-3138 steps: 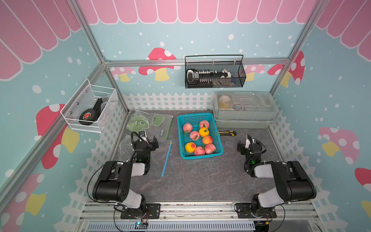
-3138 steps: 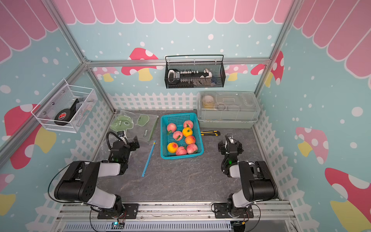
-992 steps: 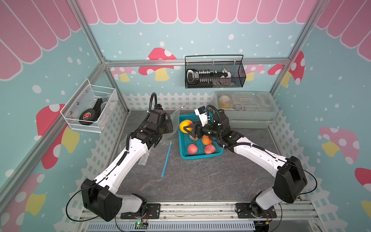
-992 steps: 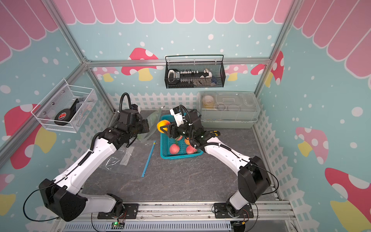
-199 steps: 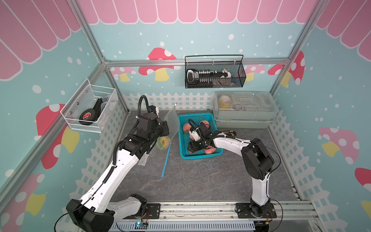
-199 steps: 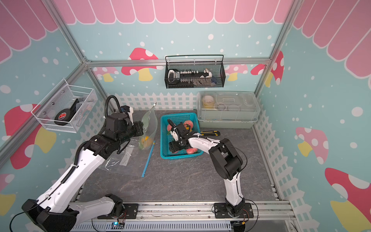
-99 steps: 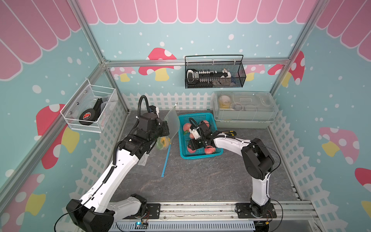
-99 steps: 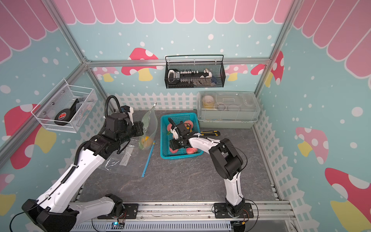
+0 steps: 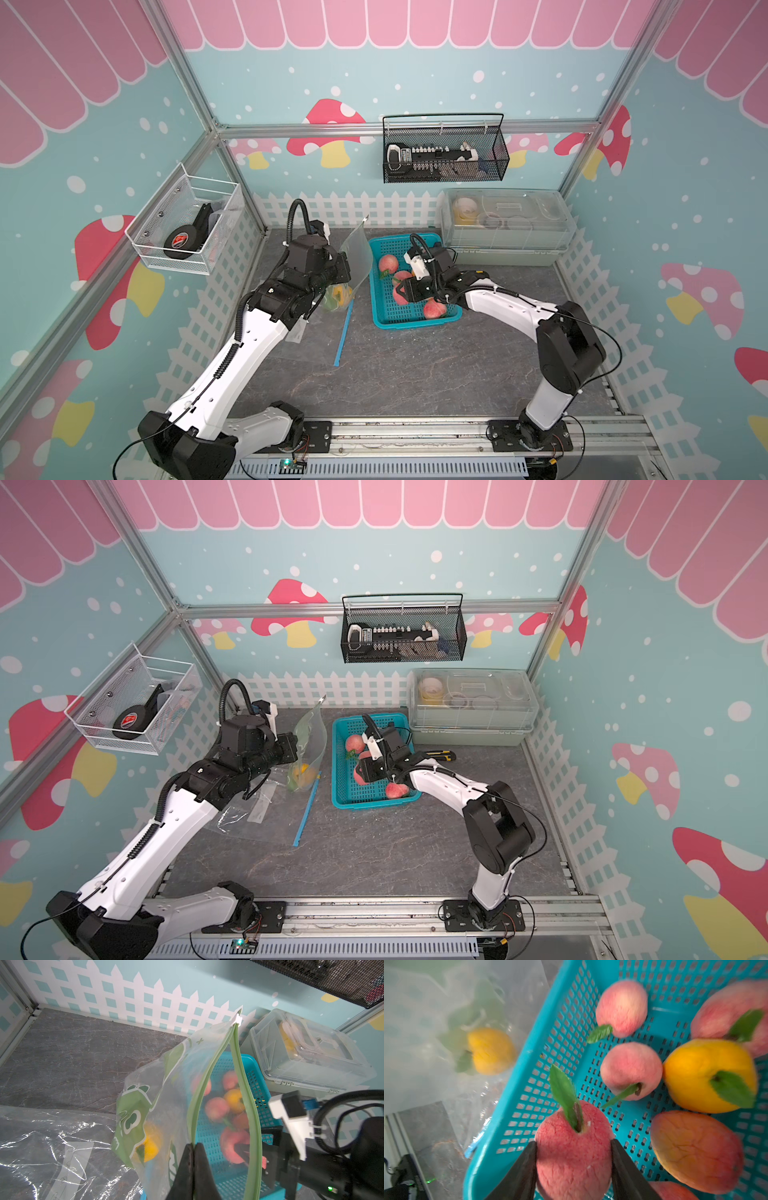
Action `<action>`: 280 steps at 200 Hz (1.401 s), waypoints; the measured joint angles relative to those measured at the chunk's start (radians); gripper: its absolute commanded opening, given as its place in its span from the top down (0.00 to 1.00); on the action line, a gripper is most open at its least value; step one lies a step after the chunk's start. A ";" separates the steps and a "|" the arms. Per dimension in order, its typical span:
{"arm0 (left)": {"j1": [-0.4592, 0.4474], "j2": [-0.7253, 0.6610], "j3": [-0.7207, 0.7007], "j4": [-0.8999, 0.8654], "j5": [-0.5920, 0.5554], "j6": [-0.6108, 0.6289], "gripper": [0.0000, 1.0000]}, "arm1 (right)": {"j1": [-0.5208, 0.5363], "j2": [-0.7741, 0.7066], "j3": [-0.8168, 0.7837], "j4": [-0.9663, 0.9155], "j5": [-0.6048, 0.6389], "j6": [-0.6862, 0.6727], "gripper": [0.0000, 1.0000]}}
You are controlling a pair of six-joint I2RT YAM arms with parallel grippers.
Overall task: Place the peach in a zip-top bag and seal the zipper
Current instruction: Pick up the peach from the basket, then place the peach in the zipper food storage bag.
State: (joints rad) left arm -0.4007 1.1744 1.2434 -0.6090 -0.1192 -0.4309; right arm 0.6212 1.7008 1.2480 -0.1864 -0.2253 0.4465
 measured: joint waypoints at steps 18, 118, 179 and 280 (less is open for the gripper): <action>0.000 0.000 0.000 0.000 0.000 0.000 1.00 | -0.011 -0.060 -0.003 0.028 -0.011 0.007 0.48; 0.000 0.000 -0.002 0.000 0.012 -0.003 1.00 | -0.013 -0.183 0.054 0.244 -0.262 0.082 0.46; 0.000 0.000 -0.002 0.001 0.029 -0.008 1.00 | 0.014 -0.102 0.201 0.322 -0.349 0.132 0.46; 0.000 0.000 -0.002 0.013 0.053 -0.011 1.00 | 0.073 0.078 0.386 0.121 -0.286 0.069 0.46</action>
State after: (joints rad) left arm -0.4007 1.1744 1.2419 -0.5961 -0.0666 -0.4416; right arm 0.6941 1.7786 1.6337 -0.0650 -0.5110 0.5156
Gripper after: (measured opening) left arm 0.056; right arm 0.544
